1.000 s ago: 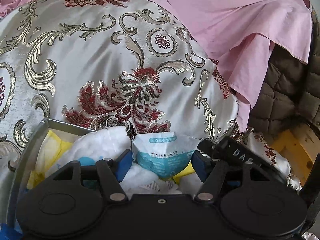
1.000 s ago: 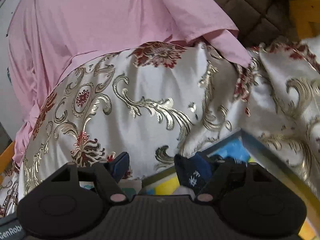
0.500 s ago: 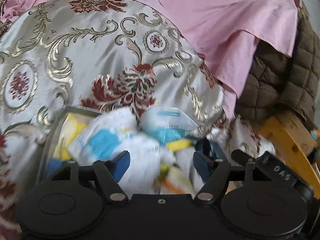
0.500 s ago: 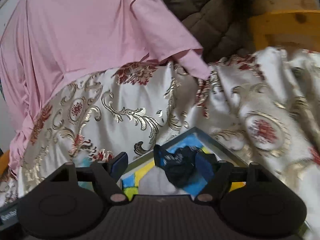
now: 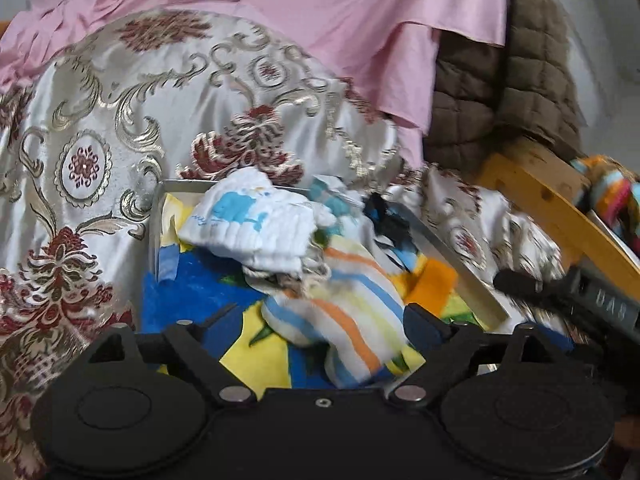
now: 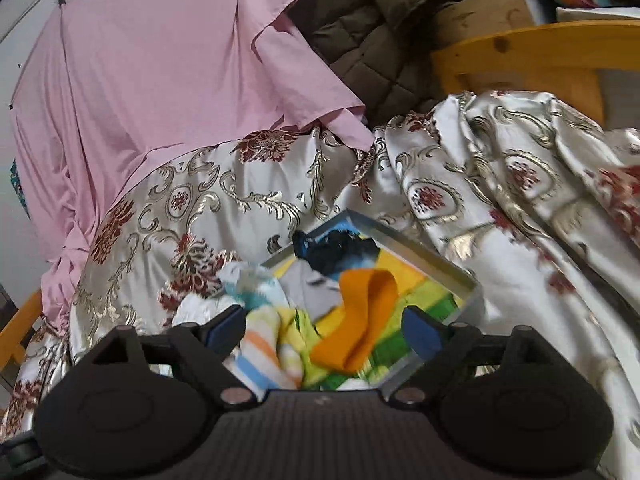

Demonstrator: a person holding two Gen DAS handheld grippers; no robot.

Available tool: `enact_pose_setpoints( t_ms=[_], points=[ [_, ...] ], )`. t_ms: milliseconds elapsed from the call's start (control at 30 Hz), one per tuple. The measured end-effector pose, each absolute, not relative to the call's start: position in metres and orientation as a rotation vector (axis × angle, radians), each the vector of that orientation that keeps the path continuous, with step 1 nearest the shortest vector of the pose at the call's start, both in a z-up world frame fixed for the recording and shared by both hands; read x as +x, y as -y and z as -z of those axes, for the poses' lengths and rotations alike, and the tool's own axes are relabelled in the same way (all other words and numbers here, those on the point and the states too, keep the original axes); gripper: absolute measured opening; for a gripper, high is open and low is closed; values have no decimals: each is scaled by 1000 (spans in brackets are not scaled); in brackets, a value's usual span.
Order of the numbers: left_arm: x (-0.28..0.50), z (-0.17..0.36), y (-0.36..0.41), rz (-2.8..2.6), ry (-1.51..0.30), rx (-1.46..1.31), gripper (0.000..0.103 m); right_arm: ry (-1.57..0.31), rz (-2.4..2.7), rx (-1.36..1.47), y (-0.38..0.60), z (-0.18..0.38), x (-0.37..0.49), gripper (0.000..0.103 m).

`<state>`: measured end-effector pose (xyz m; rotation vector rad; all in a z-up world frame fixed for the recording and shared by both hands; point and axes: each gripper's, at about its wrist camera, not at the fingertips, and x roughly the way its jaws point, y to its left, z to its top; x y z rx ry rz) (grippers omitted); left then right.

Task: Organize soft objects
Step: 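Lift both tools away from the tray back over the remaining items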

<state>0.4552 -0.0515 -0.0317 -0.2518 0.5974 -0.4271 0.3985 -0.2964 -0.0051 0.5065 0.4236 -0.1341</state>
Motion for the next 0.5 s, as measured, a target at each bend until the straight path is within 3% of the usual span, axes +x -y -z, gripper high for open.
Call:
enact_pose_setpoints(
  t_ms=[233,500],
  points=[
    [404,15,39,450,-534,-193,92,-339,91,511,291,-13,349,97],
    [317,-23,13,460,-451,-105,102,-413,117,418,269,-37,264,103]
  ],
)
